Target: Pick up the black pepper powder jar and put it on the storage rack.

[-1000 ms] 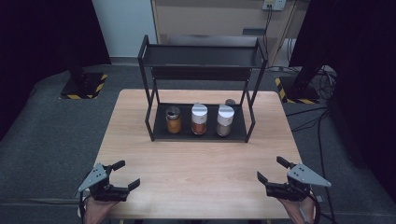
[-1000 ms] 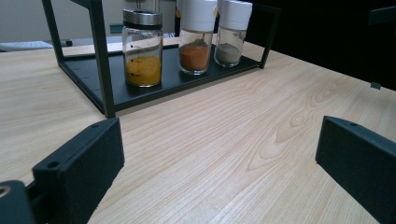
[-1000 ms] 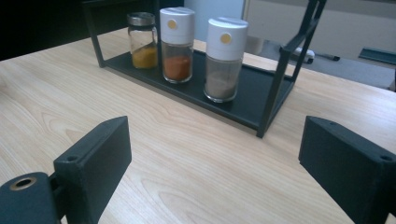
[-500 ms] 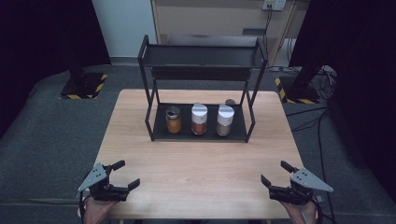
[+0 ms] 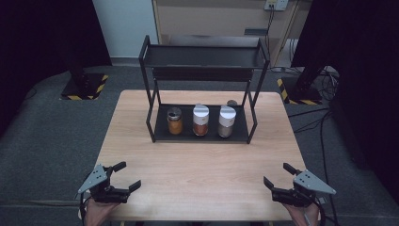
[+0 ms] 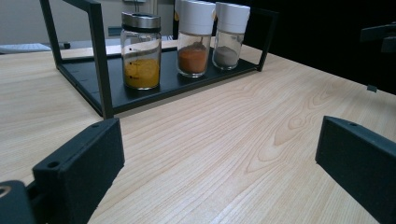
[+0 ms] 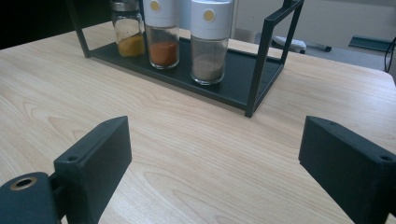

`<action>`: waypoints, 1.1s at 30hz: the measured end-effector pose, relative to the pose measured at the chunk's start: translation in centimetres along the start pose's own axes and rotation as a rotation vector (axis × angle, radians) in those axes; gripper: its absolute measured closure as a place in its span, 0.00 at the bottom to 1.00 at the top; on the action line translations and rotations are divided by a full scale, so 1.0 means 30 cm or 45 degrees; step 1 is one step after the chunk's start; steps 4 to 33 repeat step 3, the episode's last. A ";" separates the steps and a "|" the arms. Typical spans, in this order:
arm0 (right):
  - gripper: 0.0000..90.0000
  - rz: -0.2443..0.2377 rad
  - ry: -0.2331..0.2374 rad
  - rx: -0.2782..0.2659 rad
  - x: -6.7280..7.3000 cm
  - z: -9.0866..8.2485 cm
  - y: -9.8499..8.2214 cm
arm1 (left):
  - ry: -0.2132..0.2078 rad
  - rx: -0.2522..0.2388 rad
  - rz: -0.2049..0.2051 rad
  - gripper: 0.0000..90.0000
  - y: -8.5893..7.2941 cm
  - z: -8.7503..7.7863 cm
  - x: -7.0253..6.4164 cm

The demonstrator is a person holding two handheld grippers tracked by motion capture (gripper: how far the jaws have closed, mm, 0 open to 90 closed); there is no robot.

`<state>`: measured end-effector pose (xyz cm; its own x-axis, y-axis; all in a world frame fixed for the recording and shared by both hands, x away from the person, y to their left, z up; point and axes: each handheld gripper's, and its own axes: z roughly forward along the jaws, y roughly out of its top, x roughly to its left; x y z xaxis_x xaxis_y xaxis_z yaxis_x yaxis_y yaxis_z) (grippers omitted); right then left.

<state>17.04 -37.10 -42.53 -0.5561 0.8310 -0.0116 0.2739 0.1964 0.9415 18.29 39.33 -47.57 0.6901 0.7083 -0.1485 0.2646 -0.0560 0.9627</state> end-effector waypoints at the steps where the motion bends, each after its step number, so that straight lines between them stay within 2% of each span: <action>1: 0.11 -0.001 0.001 0.001 0.000 0.000 0.000 | 0.000 0.001 0.001 0.01 0.000 0.000 0.000; 33: 0.11 -0.003 0.004 0.000 0.001 0.000 0.001 | 0.001 0.002 0.002 0.01 0.001 0.000 -0.001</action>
